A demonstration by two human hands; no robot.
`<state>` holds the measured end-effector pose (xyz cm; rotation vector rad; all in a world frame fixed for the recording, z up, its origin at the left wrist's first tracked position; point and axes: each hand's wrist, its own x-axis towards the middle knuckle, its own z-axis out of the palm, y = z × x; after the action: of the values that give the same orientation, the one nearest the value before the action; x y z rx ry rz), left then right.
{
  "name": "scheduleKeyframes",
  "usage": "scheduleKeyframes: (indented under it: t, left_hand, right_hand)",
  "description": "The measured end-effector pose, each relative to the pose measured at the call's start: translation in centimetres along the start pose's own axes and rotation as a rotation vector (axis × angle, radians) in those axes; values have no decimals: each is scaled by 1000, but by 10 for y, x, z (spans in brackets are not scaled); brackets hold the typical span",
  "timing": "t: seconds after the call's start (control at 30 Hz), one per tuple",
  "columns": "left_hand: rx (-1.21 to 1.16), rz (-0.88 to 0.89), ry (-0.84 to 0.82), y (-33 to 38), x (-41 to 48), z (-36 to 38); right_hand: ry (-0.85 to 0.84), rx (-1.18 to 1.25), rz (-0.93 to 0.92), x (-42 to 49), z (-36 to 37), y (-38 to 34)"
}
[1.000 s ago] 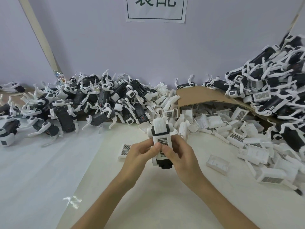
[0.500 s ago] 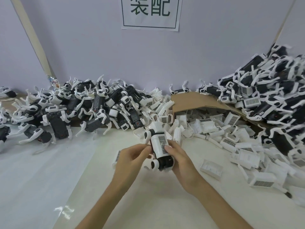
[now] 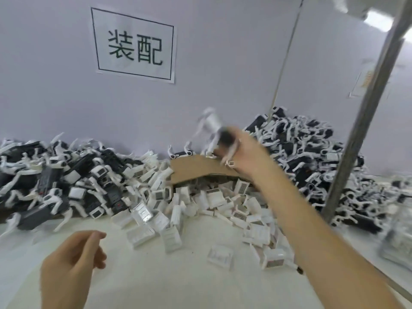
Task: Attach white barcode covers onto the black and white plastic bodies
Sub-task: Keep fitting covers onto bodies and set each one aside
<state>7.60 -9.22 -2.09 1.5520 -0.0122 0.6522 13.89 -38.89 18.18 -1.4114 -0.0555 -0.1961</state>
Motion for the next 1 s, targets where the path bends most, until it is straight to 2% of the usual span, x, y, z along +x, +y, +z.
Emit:
scheduleKeyframes:
  t: [0.07,0.1,0.13,0.17,0.23,0.33,0.4,0.5,0.57,0.63,0.8,0.9,1.0]
  left_hand:
    - [31,35,-27,2,-4,1]
    - [51,51,-39,3,-6,2]
    - [67,61,-46,4,-6,2]
    - [73,66,-51,4,-6,2]
    - [73,73,-59,3,-5,2]
    - [101,58,-50,0,-4,2]
    - [148,34,-26,-1,-2,1]
    - [262,-61,-20,-5,2,-1]
    - [312,-176,-7,-11,5,-4]
    - [198,-314,-20,-13,8,-6]
    - [-71,-458,-69,-8,13,-9]
    - [-145,-504,-97,-4,14,-11]
    - [-106,-460,52,-4,19,-18]
  right_hand:
    - [407,-388,-224,27,-22,-61]
    - [561,-560,-285,36,-30,-82]
    - [638,-652,-328,44,-35,-95]
    - [641,-678,-369,50,-34,-98]
    - [543,-671,-468,47,-22,-76]
    - [410,-716,-542,17,-6,13]
    - [316,-783,-404,-8,-2,87]
    - [185,-1085,-89,-31,-7,171]
    - [69,-1209,-30,-42,-13,205]
    - [5,-1202,-74,-43,-13,218]
    - [-31,-1100,-129,-46,-5,222]
    - [104,-906,-351,-48,-5,217]
    - [230,-868,-449,-54,-4,205]
